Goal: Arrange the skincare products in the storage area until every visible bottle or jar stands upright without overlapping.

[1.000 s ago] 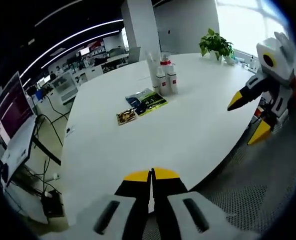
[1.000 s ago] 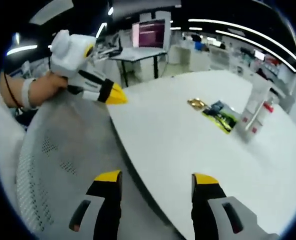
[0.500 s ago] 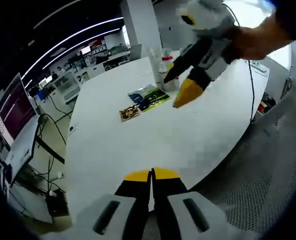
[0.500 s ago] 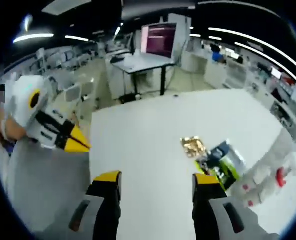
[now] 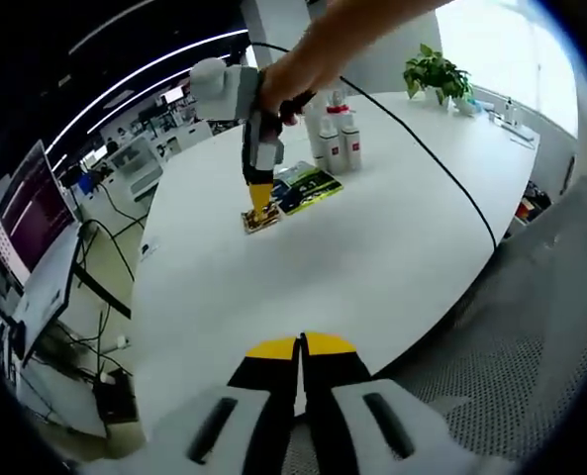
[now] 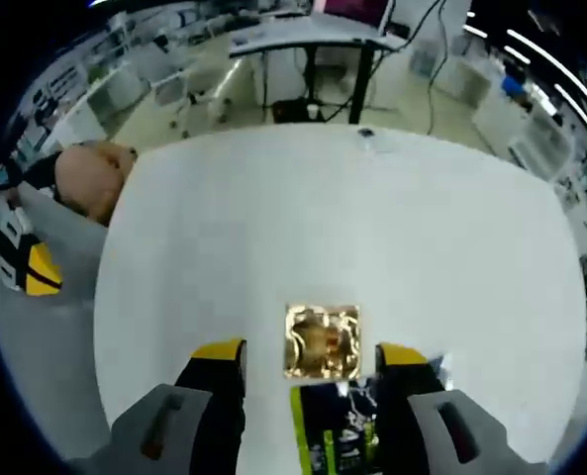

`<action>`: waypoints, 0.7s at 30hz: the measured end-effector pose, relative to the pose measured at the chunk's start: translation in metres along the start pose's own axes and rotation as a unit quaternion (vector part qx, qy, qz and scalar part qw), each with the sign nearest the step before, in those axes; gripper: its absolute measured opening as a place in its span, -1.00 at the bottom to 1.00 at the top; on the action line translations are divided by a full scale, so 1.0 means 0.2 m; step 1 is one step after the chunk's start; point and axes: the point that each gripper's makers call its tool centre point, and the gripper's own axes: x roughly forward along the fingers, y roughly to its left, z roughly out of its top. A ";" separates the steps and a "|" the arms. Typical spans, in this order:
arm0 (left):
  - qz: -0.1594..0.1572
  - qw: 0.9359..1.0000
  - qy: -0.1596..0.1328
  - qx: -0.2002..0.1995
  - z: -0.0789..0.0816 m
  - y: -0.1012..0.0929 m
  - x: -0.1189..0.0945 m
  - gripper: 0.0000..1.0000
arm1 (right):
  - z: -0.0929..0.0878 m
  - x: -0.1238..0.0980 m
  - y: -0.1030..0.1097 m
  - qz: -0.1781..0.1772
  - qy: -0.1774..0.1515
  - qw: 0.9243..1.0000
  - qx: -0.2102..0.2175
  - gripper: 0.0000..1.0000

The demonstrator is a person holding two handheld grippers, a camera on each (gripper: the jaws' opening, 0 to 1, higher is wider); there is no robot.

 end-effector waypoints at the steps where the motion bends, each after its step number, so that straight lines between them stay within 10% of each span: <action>1: 0.001 1.000 0.000 -0.001 0.00 0.00 0.00 -1.00 | -0.01 0.03 -0.02 0.000 0.016 1.000 -0.013 0.07; 21: 0.007 1.000 0.002 -0.006 -0.01 0.02 0.00 -1.00 | -0.02 0.09 -0.09 0.031 0.061 0.996 -0.053 0.04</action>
